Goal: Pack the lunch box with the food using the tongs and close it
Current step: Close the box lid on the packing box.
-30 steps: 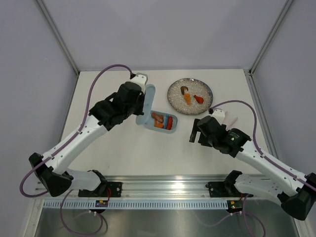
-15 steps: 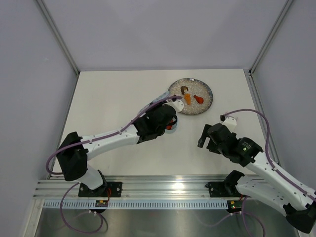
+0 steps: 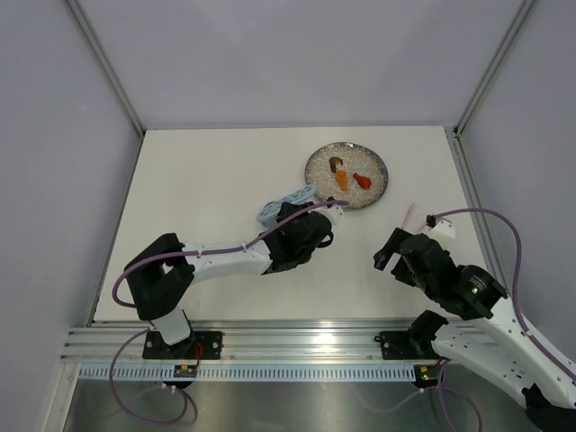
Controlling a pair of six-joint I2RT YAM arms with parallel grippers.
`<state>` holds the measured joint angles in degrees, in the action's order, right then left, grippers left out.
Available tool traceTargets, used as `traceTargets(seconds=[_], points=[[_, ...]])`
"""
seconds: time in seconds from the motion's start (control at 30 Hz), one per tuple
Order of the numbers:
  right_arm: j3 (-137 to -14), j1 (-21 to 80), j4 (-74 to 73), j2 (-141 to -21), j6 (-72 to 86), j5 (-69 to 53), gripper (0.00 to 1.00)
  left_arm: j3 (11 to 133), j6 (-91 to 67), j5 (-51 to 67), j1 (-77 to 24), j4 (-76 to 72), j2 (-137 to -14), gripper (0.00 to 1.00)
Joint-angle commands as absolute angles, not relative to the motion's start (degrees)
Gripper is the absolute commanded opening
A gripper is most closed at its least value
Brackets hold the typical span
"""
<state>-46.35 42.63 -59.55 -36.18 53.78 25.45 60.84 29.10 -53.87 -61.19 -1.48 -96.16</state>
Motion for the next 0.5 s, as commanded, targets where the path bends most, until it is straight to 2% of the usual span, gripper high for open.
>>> traceTargets(seconds=[0.0,0.23,0.47], points=[[-49.8,42.3,-61.8,-34.6,56.2,29.4,0.98,60.2,30.7,-53.3,-61.7,-10.7,-95.4,0.00],[-50.4,42.2,-62.1,-34.4,56.1,29.4,0.98,56.7,34.4,-50.5,-62.4,-13.8,-97.7,0.00],[-50.4,42.2,-61.3,-35.1,55.5,29.0,0.98,51.9,47.3,-56.5,-63.8,-35.0,-102.6,0.00]])
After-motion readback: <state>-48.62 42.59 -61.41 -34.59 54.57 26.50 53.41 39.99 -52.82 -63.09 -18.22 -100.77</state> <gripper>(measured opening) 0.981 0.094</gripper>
